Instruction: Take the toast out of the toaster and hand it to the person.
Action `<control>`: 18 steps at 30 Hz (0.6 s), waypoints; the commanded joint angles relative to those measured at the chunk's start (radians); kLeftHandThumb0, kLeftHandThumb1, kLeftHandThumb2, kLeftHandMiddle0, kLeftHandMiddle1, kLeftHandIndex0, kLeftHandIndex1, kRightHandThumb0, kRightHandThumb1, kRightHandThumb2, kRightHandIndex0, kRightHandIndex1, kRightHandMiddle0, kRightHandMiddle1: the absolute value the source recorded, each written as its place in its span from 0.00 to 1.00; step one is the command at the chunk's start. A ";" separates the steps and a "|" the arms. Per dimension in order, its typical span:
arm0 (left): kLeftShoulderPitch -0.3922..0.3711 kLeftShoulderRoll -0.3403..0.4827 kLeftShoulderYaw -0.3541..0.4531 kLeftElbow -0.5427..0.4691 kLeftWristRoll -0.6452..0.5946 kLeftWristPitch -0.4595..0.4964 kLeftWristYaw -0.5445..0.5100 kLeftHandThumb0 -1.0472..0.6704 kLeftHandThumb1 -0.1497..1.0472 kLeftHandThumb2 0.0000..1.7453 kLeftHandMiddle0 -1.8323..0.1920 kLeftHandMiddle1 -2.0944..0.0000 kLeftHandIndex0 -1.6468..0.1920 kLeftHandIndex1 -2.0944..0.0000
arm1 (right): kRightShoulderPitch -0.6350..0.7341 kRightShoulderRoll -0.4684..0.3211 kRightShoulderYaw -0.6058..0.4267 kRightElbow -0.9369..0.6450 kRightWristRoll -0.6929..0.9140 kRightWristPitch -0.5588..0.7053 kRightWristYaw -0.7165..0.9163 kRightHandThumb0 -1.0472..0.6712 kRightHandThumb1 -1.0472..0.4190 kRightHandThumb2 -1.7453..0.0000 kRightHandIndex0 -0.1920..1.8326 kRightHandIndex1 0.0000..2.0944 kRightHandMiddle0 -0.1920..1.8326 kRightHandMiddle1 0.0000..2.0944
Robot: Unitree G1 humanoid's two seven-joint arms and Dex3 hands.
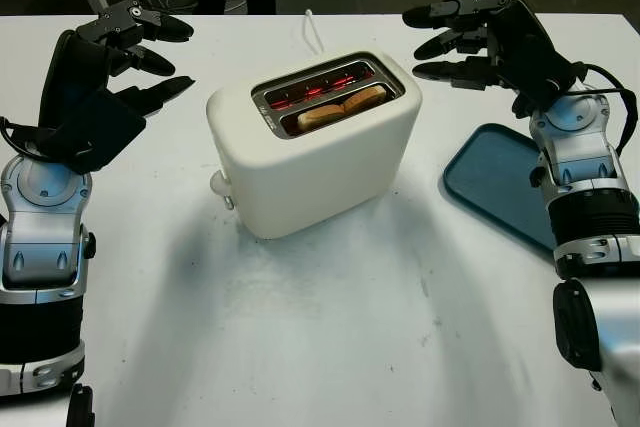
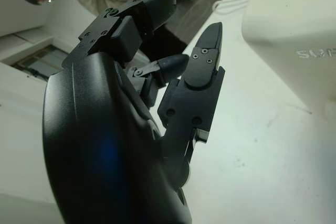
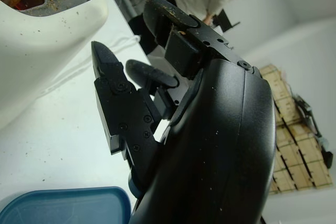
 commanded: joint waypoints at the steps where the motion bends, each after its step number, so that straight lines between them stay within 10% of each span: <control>1: -0.001 -0.002 -0.001 -0.004 0.007 -0.002 0.009 0.49 0.83 0.00 0.69 0.41 0.62 0.61 | -0.010 -0.001 -0.003 -0.006 0.010 -0.004 0.001 0.53 0.20 1.00 0.44 0.32 0.54 0.00; 18: 0.001 -0.006 0.000 -0.016 0.011 0.012 0.007 0.51 0.84 0.00 0.70 0.42 0.63 0.61 | -0.009 -0.001 -0.001 -0.010 0.005 -0.002 -0.004 0.54 0.20 1.00 0.44 0.33 0.54 0.00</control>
